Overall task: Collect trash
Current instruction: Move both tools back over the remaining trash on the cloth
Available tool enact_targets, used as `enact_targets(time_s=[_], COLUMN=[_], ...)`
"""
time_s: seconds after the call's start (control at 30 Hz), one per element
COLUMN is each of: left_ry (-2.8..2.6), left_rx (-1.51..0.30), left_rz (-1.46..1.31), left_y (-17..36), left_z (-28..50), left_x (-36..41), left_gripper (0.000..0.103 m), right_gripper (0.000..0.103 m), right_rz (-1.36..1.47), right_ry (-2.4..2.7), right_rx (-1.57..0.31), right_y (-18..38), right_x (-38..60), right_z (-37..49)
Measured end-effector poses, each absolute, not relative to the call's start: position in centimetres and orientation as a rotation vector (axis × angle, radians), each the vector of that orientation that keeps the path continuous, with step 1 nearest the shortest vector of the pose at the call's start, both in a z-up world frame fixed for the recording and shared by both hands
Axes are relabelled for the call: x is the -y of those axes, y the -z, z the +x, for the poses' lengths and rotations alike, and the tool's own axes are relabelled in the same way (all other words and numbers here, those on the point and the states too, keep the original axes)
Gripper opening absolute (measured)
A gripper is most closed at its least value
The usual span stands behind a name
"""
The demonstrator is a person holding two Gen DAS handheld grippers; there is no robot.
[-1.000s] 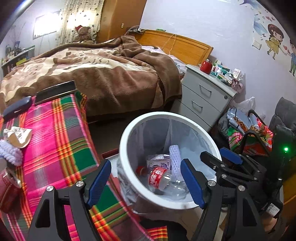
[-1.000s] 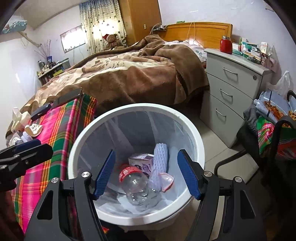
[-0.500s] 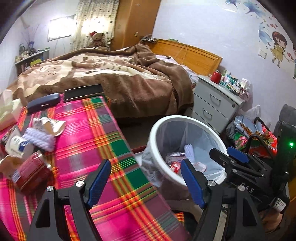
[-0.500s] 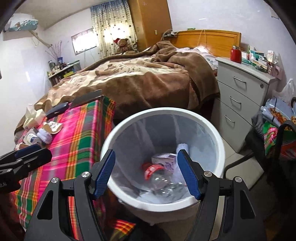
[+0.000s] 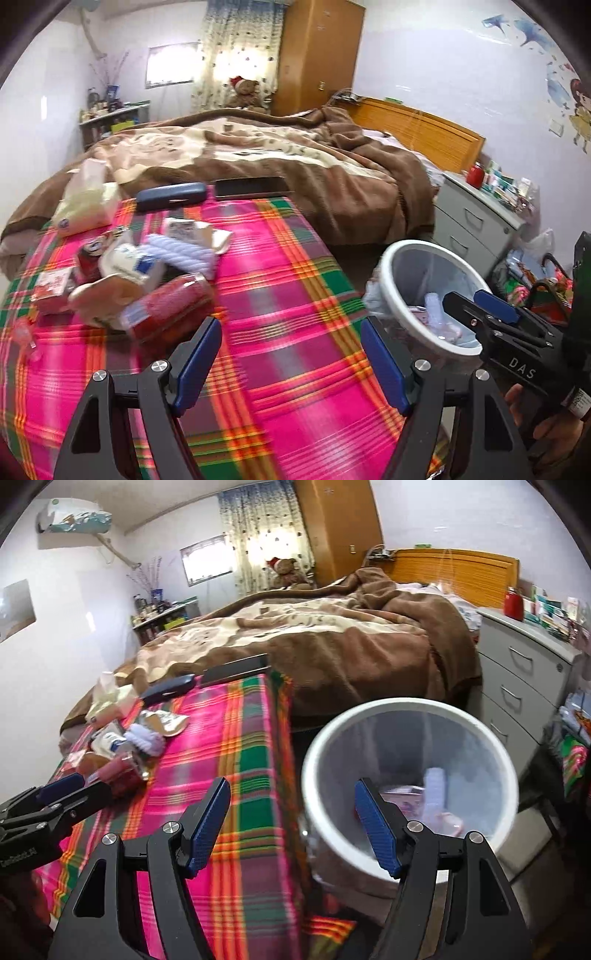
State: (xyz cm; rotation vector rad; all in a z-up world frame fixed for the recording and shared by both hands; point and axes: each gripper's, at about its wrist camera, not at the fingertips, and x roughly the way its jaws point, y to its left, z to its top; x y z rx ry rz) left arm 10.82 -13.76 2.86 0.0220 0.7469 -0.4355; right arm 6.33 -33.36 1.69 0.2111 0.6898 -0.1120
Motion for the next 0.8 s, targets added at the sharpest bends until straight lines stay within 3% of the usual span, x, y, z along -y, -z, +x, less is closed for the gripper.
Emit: enact_targets(time_s=[0.8], left_ry=[0.090], left_rx=[-0.746], left_rz=[-0.132], left_y=[-1.0], left_z=[12.5], left_x=[-5.4], left_gripper=[0.077], right_gripper=[0.071], right_rz=[0.194], right_ry=[-0.146], right_rx=[-0.789], right_y=[-0.1], right_x=[20.3], right_z=[12.3])
